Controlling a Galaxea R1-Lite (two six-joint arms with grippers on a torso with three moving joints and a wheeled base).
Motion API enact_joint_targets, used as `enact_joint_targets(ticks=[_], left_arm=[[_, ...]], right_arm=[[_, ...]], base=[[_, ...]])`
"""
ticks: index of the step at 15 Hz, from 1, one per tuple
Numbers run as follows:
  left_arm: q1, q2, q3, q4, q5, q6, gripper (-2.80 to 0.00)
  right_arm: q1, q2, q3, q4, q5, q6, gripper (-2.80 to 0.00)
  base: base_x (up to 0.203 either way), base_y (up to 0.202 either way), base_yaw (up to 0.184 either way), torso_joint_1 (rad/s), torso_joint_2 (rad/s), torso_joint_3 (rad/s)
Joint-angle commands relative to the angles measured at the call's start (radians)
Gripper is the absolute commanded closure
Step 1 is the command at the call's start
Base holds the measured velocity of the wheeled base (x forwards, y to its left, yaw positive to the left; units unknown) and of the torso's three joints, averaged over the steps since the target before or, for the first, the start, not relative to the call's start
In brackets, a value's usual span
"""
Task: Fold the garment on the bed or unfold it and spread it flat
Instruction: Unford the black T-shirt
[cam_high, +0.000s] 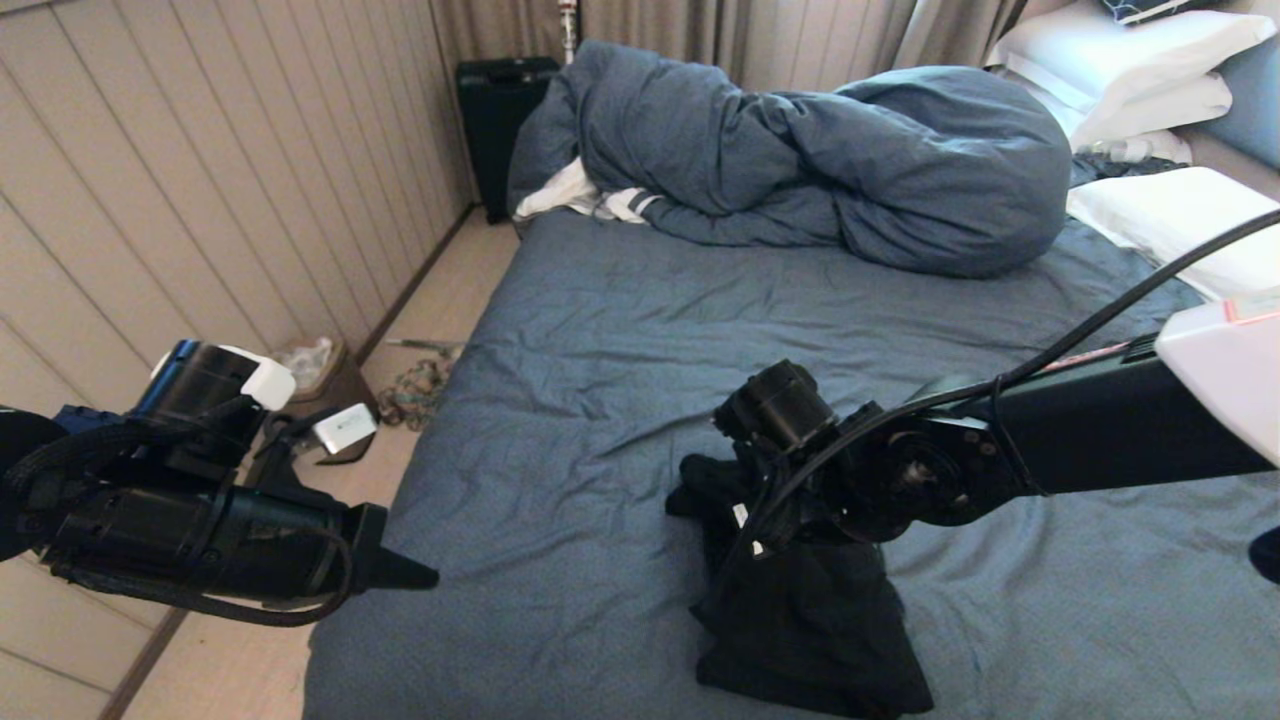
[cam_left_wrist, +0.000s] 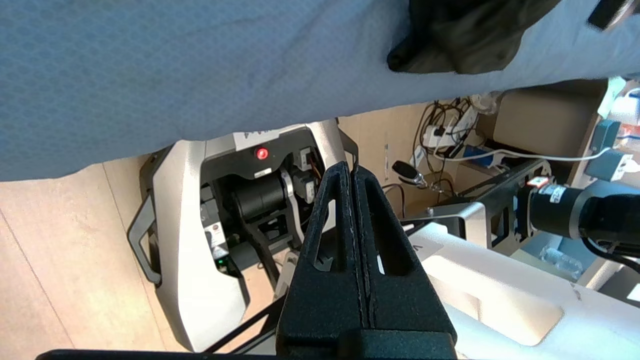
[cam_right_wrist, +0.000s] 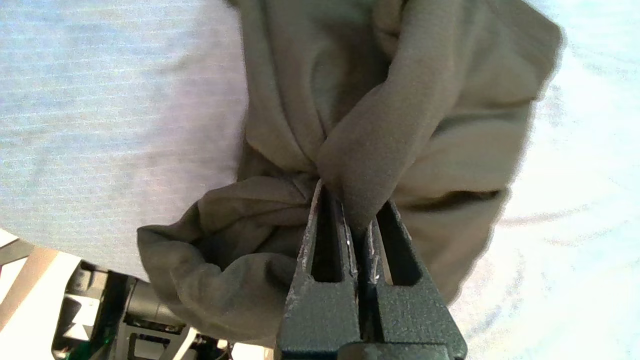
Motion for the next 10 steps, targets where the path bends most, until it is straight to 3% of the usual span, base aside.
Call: enact_joint_targets(ticks=[1,10], left_arm=[[-0.001,0.0,0.0,0.002,-0.003,-0.002,0.0],[-0.03,0.001,0.012,0.0,-0.003,0.0,0.0]], right_arm=[[0.024,0.042,-0.02,0.001,-0.002,0.002,0.0],[0.06,0.197,-0.112,0.006,-0.003,0.007,0.0]], base=[[0.0,0.0,0.0,0.0,0.0,0.0],[0.0,0.0,0.0,0.0,0.0,0.0]])
